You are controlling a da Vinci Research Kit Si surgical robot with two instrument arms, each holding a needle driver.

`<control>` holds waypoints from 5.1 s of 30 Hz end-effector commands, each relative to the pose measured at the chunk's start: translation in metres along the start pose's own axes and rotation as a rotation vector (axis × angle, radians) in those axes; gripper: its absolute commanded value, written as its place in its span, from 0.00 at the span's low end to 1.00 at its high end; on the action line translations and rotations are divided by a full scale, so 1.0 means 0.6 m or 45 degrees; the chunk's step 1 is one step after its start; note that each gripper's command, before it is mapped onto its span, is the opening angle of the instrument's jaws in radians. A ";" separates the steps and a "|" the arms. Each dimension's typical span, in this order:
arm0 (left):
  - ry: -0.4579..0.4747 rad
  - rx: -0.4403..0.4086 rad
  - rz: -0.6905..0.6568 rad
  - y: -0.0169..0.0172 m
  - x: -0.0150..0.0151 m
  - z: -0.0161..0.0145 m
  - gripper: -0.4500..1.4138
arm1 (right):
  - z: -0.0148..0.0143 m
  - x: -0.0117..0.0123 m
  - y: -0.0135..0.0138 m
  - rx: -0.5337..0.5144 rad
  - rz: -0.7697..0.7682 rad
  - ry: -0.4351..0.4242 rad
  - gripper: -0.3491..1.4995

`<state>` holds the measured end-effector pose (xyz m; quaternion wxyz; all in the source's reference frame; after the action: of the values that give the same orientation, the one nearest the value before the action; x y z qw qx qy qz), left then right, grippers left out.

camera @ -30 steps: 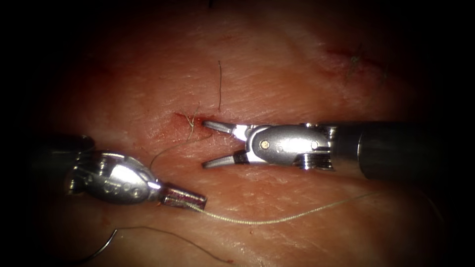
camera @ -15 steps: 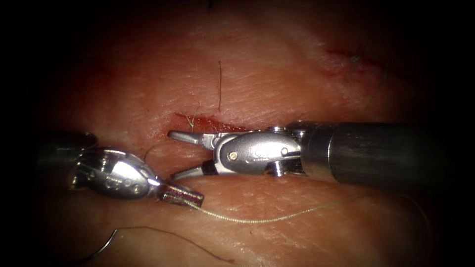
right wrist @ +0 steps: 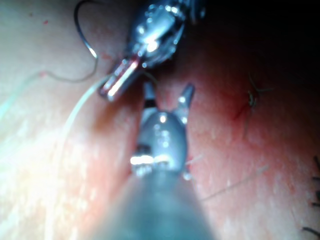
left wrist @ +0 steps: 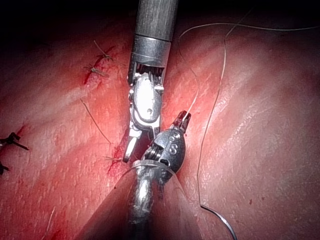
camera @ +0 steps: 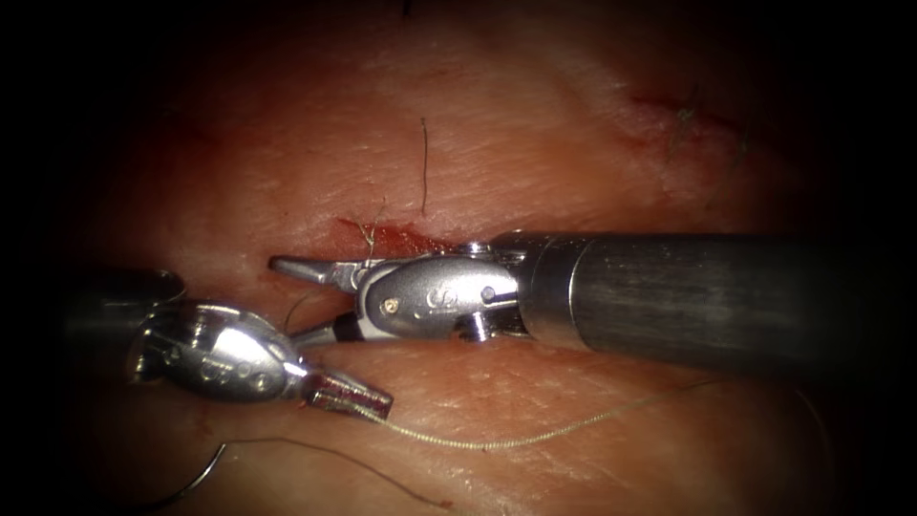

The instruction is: Wound Closure

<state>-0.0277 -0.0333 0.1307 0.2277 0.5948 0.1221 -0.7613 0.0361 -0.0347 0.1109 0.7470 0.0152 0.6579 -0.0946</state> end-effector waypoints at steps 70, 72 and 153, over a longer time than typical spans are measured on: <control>-0.800 0.437 -0.590 -0.0083 0.0006 0.0179 0.58 | 0.0019 -0.0142 0.0103 -0.020 0.235 -0.381 0.00; -0.822 0.448 -0.594 -0.0090 0.0003 0.0196 0.58 | 0.0019 -0.0142 0.0103 -0.018 0.235 -0.383 0.00; -0.742 0.548 -0.271 -0.0013 0.0214 -0.0108 0.00 | -0.0255 -0.0029 -0.0066 -0.050 0.270 -0.302 0.97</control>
<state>-0.0244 -0.0318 0.1159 0.0423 0.3721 -0.0501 -0.9259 0.0198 -0.0358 0.1104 0.8258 0.0574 0.5610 -0.0015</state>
